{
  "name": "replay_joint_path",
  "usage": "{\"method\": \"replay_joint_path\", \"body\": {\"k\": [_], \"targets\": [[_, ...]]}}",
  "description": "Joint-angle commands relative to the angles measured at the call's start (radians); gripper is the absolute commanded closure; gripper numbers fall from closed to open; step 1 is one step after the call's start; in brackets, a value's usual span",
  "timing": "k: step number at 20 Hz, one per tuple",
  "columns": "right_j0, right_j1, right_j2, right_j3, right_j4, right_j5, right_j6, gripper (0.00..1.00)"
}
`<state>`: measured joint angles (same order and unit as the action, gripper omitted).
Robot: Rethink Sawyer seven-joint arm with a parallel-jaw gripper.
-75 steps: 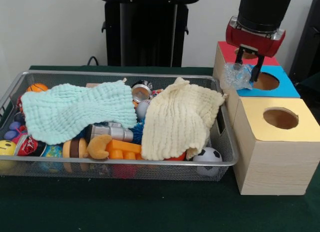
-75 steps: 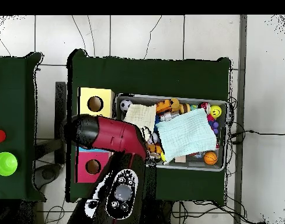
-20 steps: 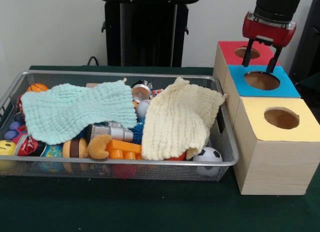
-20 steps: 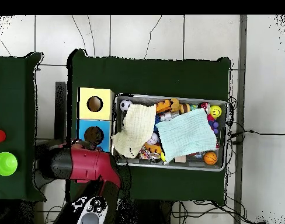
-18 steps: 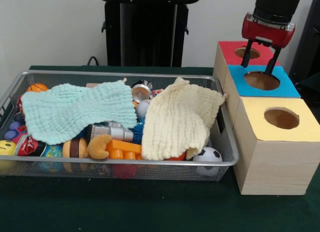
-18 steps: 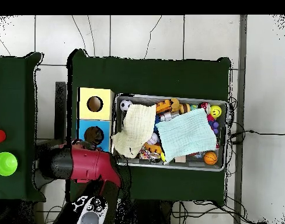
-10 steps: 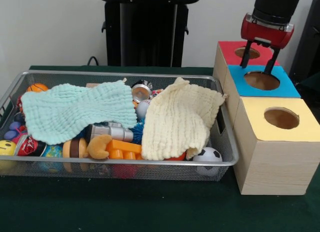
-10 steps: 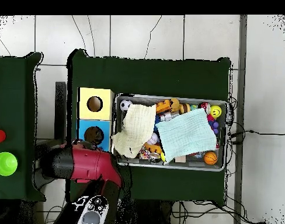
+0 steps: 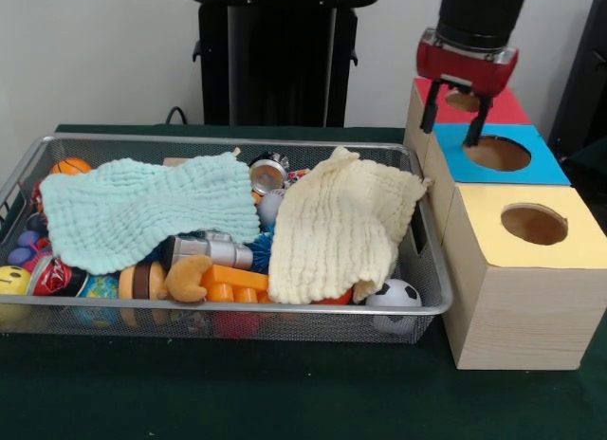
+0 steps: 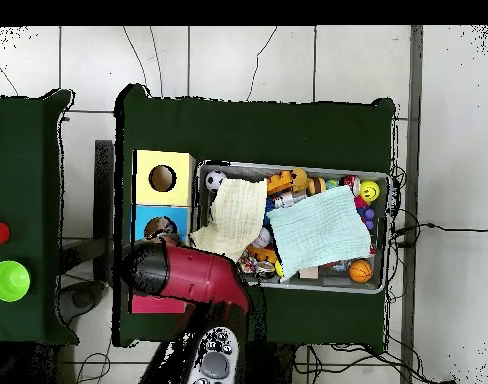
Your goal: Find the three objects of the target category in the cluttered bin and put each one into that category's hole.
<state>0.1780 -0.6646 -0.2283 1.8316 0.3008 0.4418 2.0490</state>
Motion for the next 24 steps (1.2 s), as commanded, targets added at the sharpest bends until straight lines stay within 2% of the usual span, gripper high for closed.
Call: {"method": "replay_joint_path", "body": {"k": [1, 6, 10, 15, 24], "targets": [[-0.176, -0.016, 0.193, 0.159, -0.099, -0.122, -0.078, 0.00], [-0.275, 0.036, 0.281, 0.170, -0.173, -0.210, -0.064, 0.00], [-0.305, 0.115, 0.315, 0.134, -0.239, -0.294, -0.017, 0.00], [-0.293, 0.178, 0.305, 0.097, -0.292, -0.359, 0.036, 0.00], [-0.258, 0.242, 0.277, 0.081, -0.329, -0.448, 0.099, 0.00]]}}
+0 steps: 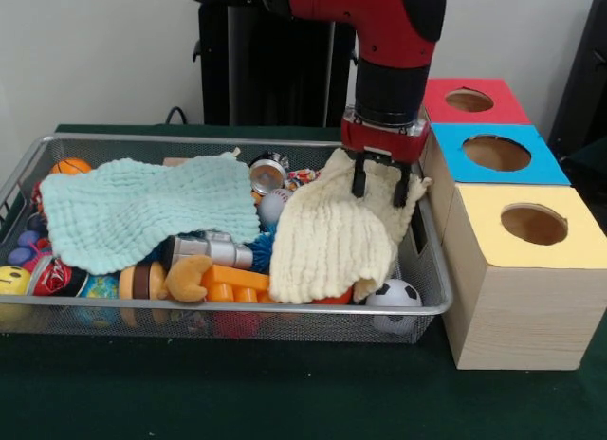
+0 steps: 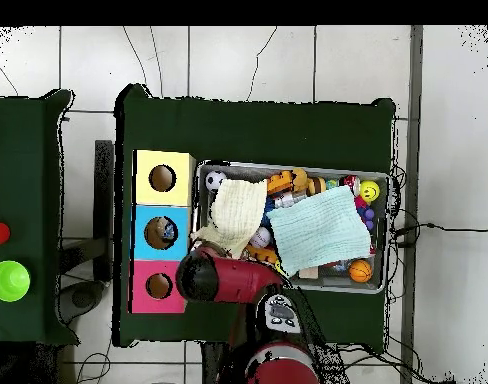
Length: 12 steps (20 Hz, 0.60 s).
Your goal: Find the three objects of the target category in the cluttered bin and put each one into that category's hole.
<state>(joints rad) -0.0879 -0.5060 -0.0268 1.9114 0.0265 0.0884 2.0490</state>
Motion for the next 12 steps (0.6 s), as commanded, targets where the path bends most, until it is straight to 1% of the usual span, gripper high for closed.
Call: {"method": "replay_joint_path", "body": {"k": [1, 5, 12], "targets": [[0.006, 0.096, 0.076, 0.001, -0.063, -0.114, 0.103, 0.00], [-0.034, 0.116, 0.105, 0.021, -0.096, -0.158, 0.100, 0.00], [-0.078, 0.101, 0.122, 0.053, -0.141, -0.176, 0.105, 0.00]]}}
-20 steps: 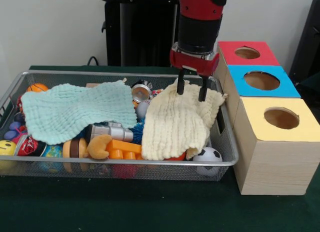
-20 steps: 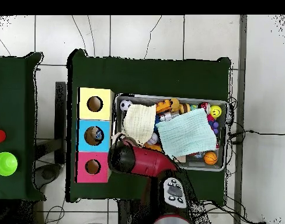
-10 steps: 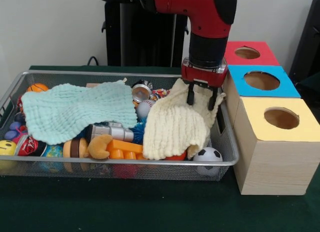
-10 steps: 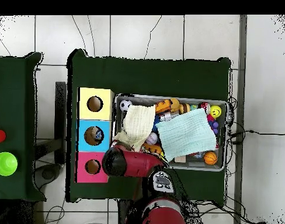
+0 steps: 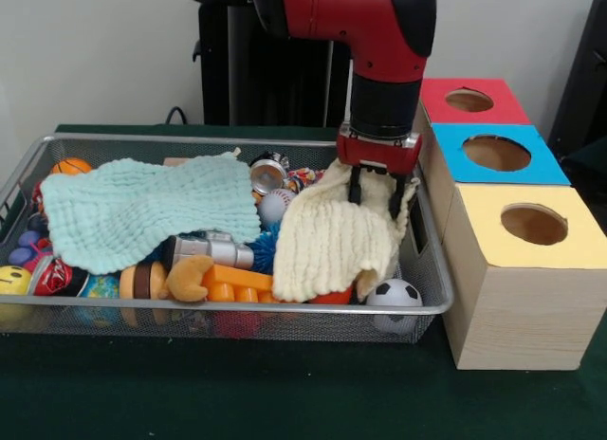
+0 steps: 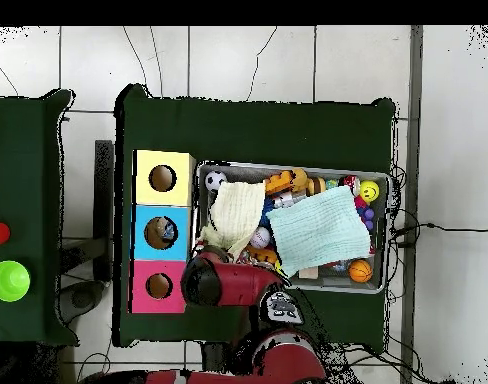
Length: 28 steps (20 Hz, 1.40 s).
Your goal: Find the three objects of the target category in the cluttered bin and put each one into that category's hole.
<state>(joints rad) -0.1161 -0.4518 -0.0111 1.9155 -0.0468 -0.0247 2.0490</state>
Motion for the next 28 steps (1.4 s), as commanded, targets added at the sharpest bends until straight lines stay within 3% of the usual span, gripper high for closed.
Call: {"method": "replay_joint_path", "body": {"k": [1, 8, 12, 21, 28], "targets": [[-0.060, 0.041, 0.109, 0.056, -0.077, -0.060, 0.102, 0.00], [-0.131, -0.024, 0.130, 0.093, -0.126, -0.006, 0.069, 0.00], [-0.161, -0.100, 0.152, 0.127, -0.126, 0.057, 0.063, 0.00], [-0.245, -0.391, 0.243, 0.225, -0.071, 0.336, -0.002, 0.00], [-0.301, -0.521, 0.286, 0.212, -0.051, 0.515, -0.064, 0.00]]}}
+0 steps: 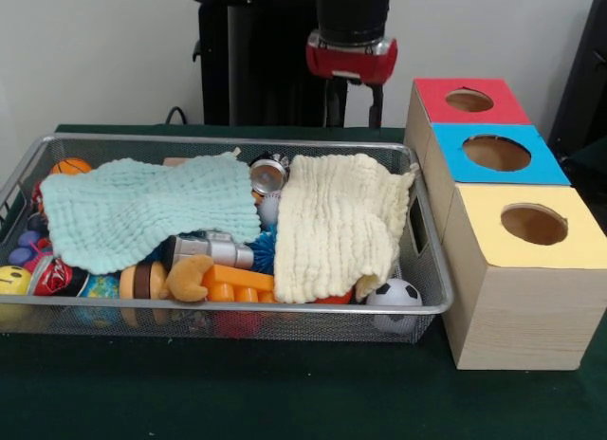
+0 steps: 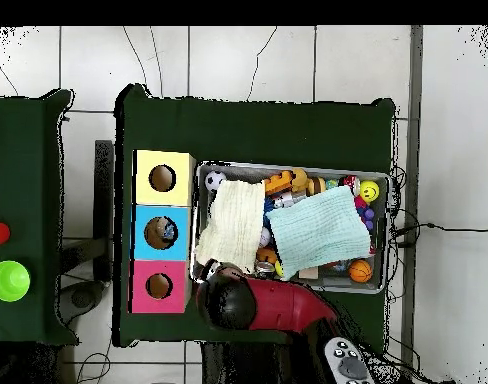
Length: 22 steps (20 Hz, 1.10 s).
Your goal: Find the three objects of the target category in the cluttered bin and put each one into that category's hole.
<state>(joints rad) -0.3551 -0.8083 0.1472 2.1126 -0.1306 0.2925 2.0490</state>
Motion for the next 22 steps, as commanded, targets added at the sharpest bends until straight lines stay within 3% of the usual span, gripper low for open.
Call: {"method": "replay_joint_path", "body": {"k": [1, 5, 13, 22], "targets": [[-0.072, -0.175, 0.133, 0.009, 0.031, 0.220, -0.074, 0.00], [-0.110, -0.153, 0.145, -0.017, -0.005, 0.231, -0.094, 0.00], [-0.220, 0.003, 0.117, -0.126, -0.188, 0.164, -0.175, 0.00], [-0.234, 0.076, 0.088, -0.216, -0.352, 0.135, -0.126, 0.00]]}}
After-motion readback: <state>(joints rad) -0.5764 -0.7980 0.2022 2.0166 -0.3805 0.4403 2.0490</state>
